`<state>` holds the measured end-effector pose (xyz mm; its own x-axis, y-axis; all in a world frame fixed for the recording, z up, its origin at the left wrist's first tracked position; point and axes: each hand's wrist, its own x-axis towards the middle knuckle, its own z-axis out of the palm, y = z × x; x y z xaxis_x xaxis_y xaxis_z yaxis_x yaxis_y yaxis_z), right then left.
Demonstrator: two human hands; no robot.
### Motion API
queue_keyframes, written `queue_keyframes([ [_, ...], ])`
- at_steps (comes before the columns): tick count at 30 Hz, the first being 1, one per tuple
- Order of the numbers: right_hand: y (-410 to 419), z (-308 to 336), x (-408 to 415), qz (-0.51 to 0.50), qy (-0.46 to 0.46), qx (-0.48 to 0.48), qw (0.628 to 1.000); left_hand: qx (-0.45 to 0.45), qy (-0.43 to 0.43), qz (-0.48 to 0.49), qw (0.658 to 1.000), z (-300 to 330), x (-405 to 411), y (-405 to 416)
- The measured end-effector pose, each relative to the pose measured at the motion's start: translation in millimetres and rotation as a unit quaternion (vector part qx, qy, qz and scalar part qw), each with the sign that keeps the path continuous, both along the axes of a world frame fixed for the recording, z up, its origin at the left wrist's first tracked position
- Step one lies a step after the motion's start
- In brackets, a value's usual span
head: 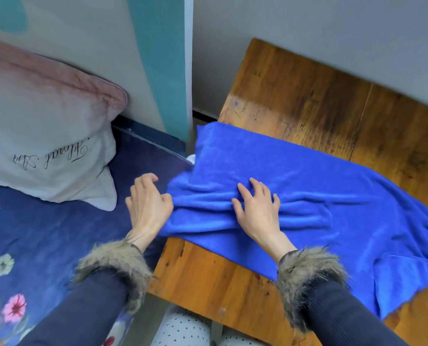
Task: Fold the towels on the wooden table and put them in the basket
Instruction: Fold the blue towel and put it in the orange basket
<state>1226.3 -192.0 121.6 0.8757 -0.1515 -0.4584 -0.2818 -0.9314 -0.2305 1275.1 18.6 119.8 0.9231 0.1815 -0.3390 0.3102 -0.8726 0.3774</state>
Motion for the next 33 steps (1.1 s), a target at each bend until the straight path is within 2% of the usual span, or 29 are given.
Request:
queue_keyframes([
  [3, 2.1, -1.2, 14.5, -0.028, -0.050, 0.005, 0.998, 0.012, -0.046, -0.110, 0.993, -6.5, 4.9, -14.1],
  [5, -1.7, -6.3, 21.1, -0.017, -0.027, -0.014, 0.999, 0.022, -0.057, -0.226, 0.972, -10.9, 0.8, -36.0],
  [7, -10.2, -12.9, 24.6, -0.005, 0.010, -0.029, 1.000, 0.017, -0.022, -0.320, 0.947, -18.2, -7.3, -57.3],
  [9, -21.4, -18.4, 28.9, 0.013, 0.029, -0.036, 0.999, 0.035, 0.014, -0.365, 0.930, -26.8, -11.2, -71.7],
  [15, -40.7, -17.9, 51.1, 0.038, 0.036, -0.024, 0.998, 0.082, 0.021, -0.413, 0.907, -39.4, 18.0, -69.8],
  [19, -40.7, -8.6, 28.9, -0.019, -0.039, -0.010, 0.999, 0.083, -0.048, -0.418, 0.903, -32.7, 13.8, -72.6],
  [22, -45.1, -8.3, -11.4, -0.065, -0.066, -0.020, 0.995, 0.060, -0.042, -0.478, 0.875, -32.1, -17.2, -81.8],
  [25, -51.8, -13.7, -59.8, -0.070, -0.032, -0.055, 0.996, 0.075, 0.014, -0.499, 0.863, -39.7, -33.0, -88.1],
  [29, -57.9, -17.7, -107.5, -0.078, 0.034, -0.067, 0.994, 0.096, 0.028, -0.493, 0.864, -37.7, -21.3, -96.4],
  [33, -62.4, -17.3, -130.8, -0.091, 0.096, -0.037, 0.991, 0.101, 0.072, -0.436, 0.891, -23.0, -39.1, -100.4],
])
